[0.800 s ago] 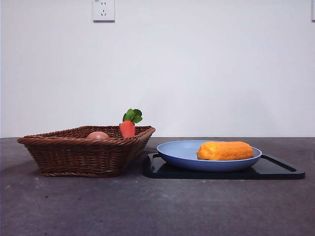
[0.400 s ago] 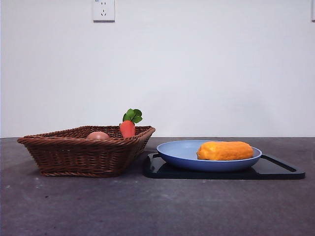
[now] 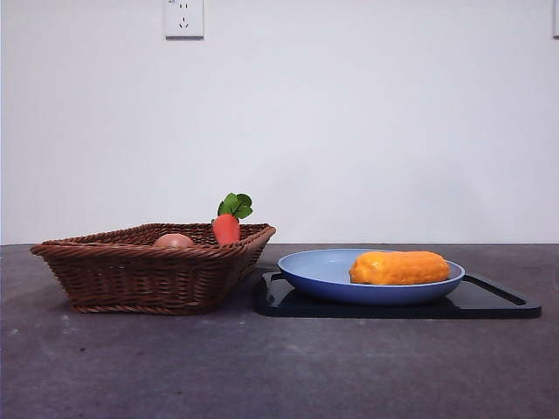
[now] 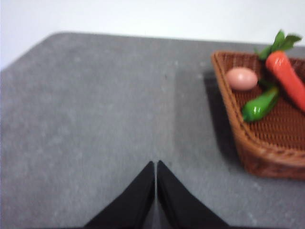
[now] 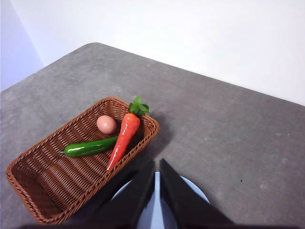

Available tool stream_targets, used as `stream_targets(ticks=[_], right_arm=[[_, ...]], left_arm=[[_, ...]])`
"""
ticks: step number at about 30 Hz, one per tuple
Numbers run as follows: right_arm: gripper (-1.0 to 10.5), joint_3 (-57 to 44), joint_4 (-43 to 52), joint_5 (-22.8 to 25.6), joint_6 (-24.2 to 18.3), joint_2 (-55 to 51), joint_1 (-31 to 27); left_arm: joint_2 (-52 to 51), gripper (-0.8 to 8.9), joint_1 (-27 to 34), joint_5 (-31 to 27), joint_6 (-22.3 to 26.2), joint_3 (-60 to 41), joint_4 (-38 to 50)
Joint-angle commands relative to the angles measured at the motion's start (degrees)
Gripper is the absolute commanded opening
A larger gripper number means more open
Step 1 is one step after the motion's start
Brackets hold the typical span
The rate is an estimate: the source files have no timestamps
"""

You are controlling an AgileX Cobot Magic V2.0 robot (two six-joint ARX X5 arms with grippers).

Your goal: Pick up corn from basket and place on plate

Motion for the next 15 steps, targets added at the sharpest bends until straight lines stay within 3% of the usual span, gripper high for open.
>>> stream_targets(ticks=[1,15], right_arm=[[0.0,0.5,0.59,-0.11,-0.26,0.57,0.13],[0.0,0.5,1.49,-0.11,-0.26,0.57,0.13]], left_arm=[[-0.04,0.08,0.15,-0.24,-0.28,-1.27,0.81],[-0.04,0.07,0.15,-0.22,-0.11,-2.1,0.83]])
